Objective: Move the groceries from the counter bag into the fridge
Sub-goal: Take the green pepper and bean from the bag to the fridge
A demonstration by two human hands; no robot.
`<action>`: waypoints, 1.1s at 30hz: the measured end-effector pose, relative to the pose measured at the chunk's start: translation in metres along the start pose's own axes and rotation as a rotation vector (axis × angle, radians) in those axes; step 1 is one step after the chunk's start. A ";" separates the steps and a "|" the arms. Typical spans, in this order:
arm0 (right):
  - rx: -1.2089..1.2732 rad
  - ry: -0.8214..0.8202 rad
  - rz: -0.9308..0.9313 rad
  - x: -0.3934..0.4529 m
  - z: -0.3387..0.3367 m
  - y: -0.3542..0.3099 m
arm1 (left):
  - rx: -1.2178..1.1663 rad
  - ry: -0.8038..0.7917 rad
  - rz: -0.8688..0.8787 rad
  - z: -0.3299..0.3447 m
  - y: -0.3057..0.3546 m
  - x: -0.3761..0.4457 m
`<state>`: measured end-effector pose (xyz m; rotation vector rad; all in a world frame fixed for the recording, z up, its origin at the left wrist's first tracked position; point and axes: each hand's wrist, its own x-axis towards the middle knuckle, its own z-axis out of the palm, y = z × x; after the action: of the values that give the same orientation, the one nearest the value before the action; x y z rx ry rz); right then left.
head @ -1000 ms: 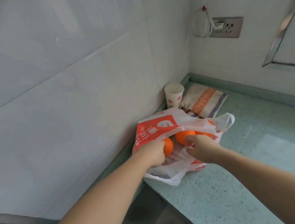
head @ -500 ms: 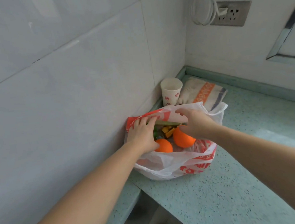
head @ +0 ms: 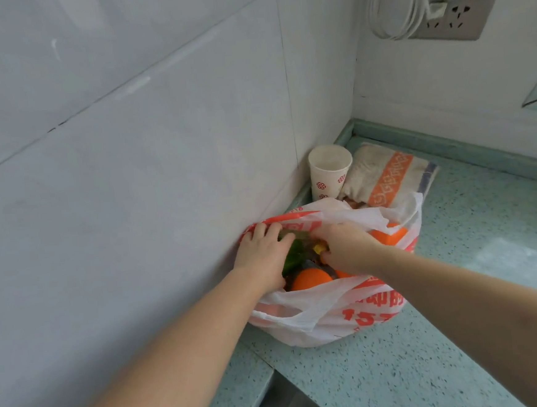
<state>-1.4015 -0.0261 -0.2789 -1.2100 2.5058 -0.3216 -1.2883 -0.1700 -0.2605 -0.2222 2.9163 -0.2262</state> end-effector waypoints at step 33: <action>0.328 0.150 0.140 -0.035 -0.102 0.016 | -0.988 0.164 -0.234 -0.049 -0.008 0.003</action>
<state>-1.4330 0.0173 -0.1840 -0.9065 2.5147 -0.7774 -1.3010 -0.1721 -0.2121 -0.7033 2.8747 1.2276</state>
